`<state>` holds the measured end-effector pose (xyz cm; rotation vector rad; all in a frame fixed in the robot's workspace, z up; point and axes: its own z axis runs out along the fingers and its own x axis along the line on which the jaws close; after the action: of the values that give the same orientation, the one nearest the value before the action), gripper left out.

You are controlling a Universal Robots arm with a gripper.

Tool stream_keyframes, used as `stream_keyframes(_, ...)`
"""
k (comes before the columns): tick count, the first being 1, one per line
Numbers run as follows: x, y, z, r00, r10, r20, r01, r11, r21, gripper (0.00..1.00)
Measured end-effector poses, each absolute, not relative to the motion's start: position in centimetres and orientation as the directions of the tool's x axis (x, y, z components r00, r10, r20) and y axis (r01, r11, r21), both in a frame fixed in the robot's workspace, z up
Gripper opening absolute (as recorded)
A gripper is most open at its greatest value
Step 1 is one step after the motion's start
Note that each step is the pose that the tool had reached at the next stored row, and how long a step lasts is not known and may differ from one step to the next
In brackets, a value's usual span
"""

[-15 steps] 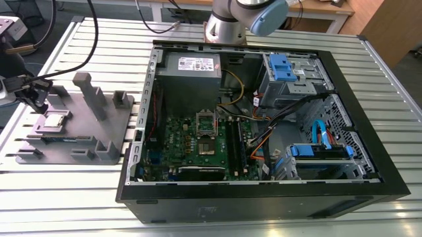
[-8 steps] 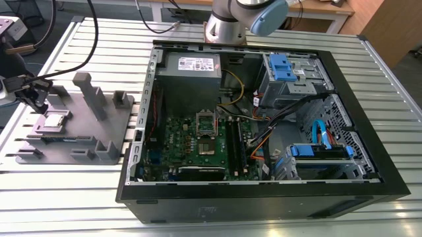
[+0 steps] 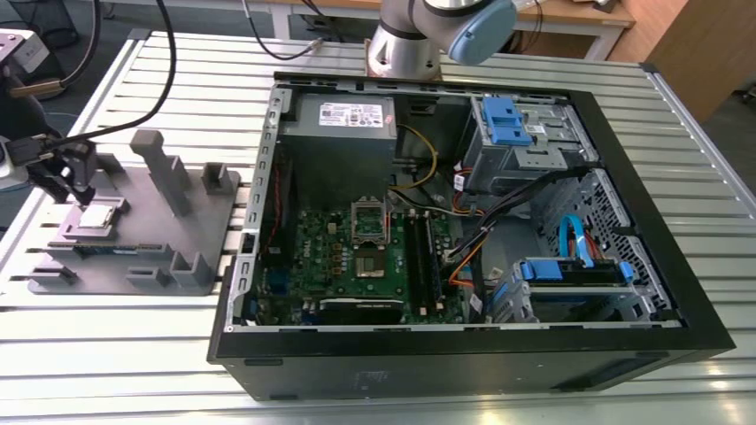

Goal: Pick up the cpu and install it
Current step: 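Pick up the cpu and move it towards the insertion slot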

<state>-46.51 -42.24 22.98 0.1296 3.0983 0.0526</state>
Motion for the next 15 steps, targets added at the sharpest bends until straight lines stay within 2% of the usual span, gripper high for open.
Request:
stream_keyframes(1,-46.50,-42.25,22.97,-0.996,0.084,-0.039,0.083,0.996,0.036,0.41)
stream_keyframes(2,-46.50,-42.24,22.97,-0.996,0.084,-0.039,0.083,0.996,0.036,0.41)
stream_keyframes(4,-46.50,-42.24,22.97,-0.996,0.084,-0.039,0.083,0.996,0.036,0.53)
stream_keyframes(7,-46.50,-42.24,22.97,-0.996,0.084,-0.039,0.083,0.996,0.036,0.58)
stream_keyframes(8,-46.50,-42.24,22.97,-0.996,0.084,-0.039,0.083,0.996,0.036,0.65)
stream_keyframes(15,-46.50,-42.24,22.12,-0.996,0.084,-0.039,0.083,0.996,0.036,0.65)
